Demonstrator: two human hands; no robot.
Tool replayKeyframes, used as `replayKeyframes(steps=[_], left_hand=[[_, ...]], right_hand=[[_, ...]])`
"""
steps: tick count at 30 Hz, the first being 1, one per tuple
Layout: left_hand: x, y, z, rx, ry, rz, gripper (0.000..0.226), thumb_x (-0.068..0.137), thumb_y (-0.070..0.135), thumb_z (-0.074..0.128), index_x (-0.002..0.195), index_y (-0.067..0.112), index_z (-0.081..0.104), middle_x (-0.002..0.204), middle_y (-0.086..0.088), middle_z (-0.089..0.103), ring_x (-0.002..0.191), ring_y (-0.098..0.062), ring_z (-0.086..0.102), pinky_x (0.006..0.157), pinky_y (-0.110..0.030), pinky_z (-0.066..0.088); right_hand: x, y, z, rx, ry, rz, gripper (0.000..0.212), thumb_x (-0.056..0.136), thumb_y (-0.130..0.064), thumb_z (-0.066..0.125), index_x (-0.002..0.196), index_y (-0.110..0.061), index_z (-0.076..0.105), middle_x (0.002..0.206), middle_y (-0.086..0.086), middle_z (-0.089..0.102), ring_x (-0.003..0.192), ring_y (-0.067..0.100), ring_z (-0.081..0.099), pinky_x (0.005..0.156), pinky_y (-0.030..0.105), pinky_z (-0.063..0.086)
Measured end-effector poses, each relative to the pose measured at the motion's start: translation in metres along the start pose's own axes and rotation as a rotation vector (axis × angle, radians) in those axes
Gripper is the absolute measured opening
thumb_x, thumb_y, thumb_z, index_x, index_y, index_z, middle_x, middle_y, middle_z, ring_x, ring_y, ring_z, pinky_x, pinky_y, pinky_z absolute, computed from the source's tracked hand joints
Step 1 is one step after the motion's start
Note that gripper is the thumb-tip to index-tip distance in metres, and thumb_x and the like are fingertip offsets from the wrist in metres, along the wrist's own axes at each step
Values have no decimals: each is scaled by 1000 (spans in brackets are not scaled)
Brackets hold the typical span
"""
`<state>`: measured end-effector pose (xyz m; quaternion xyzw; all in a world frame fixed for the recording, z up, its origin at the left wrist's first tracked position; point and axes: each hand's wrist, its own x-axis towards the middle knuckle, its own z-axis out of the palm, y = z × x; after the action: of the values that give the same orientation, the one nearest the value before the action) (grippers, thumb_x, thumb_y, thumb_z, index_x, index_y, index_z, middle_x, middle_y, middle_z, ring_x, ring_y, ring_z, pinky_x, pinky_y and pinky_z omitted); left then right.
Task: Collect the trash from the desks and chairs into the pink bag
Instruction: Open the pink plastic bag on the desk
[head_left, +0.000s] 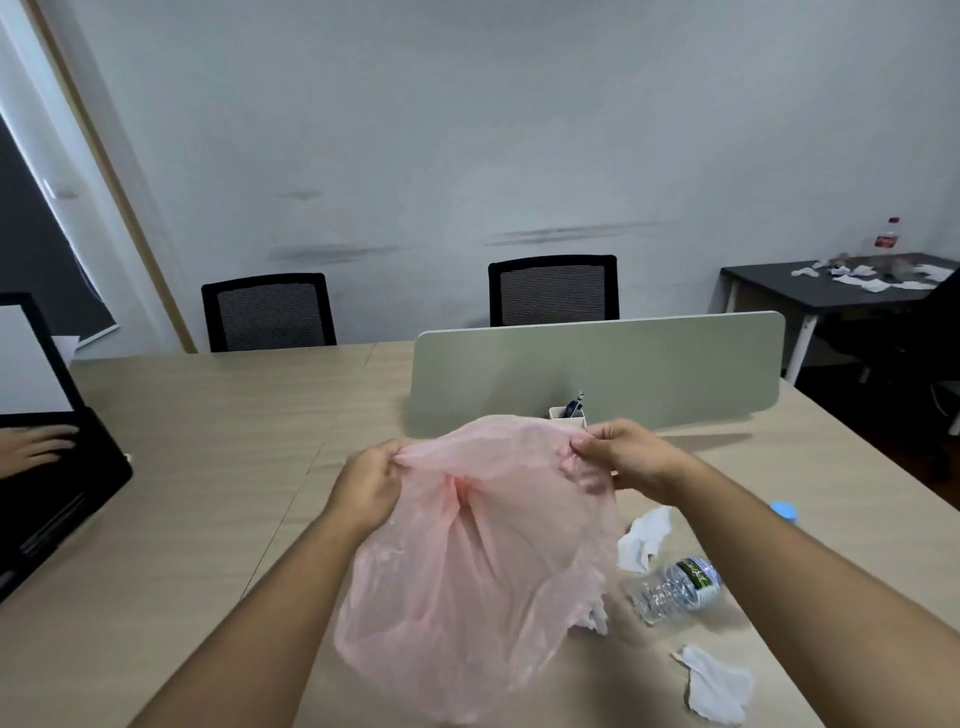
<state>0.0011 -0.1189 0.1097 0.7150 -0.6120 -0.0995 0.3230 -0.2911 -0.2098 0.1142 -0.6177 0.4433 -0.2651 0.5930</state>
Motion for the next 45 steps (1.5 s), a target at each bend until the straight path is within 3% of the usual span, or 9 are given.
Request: replayKeyframes(steps=[8,13,19,23,26,29,37,41,45], left_hand=[[-29,-42,2,169,-142,-70,53,86,4,43,131,30,51,133,3,57,121,-22,53,101,-32,42],[-53,37,42,410,40,386,64,73,49,59,132,28,45,125,8,57,113,-19,56,92,-34,42],[-30,57,70,468,-94,220,44,88,16,50,131,27,43,130,5,56,117,-22,56,89,-34,41],[-22,55,59,389,-105,188,43,89,12,44,127,29,54,126,0,62,112,-29,58,86,-34,45],[-13,56,42,306,-64,161,43,87,22,39,124,34,57,125,1,64,112,-29,59,86,-33,47],[-1,47,31,331,-33,104,48,83,11,42,122,33,59,123,-2,65,110,-29,60,85,-33,48],[-11,7,12,407,-48,-16,65,80,-2,38,132,35,49,129,-1,61,115,-26,58,86,-32,46],[-31,-17,5,537,-142,-90,66,84,-1,38,137,39,41,135,4,56,120,-23,54,92,-31,43],[-53,13,24,581,-30,320,76,65,26,67,137,35,42,132,6,55,114,-19,57,88,-34,42]], right_hand=[[8,18,9,367,-78,274,23,95,-29,53,95,-10,67,83,9,71,67,21,67,70,35,56],[13,4,29,296,-113,241,21,90,-34,59,91,-13,63,76,5,64,58,16,59,51,24,52],[6,-21,33,-519,-87,-38,26,70,-30,83,71,-19,59,65,-7,59,61,12,57,59,25,46],[-16,-22,26,-940,25,-91,56,64,-25,86,108,-24,53,88,-11,53,84,16,51,63,25,38],[-24,1,14,-838,53,-28,68,66,-22,84,120,-28,44,98,-6,54,86,18,54,72,29,48],[-29,23,2,-749,102,65,29,75,-22,76,93,-19,53,83,0,62,72,16,58,63,28,49],[-27,30,2,324,58,130,30,98,-19,47,72,-10,60,62,4,63,52,12,64,51,22,53],[-14,42,-2,299,97,281,21,87,-27,64,79,-8,61,56,6,53,33,10,40,33,14,31],[2,41,10,329,60,328,23,82,-30,69,79,-10,60,50,0,46,27,4,31,30,12,25]])
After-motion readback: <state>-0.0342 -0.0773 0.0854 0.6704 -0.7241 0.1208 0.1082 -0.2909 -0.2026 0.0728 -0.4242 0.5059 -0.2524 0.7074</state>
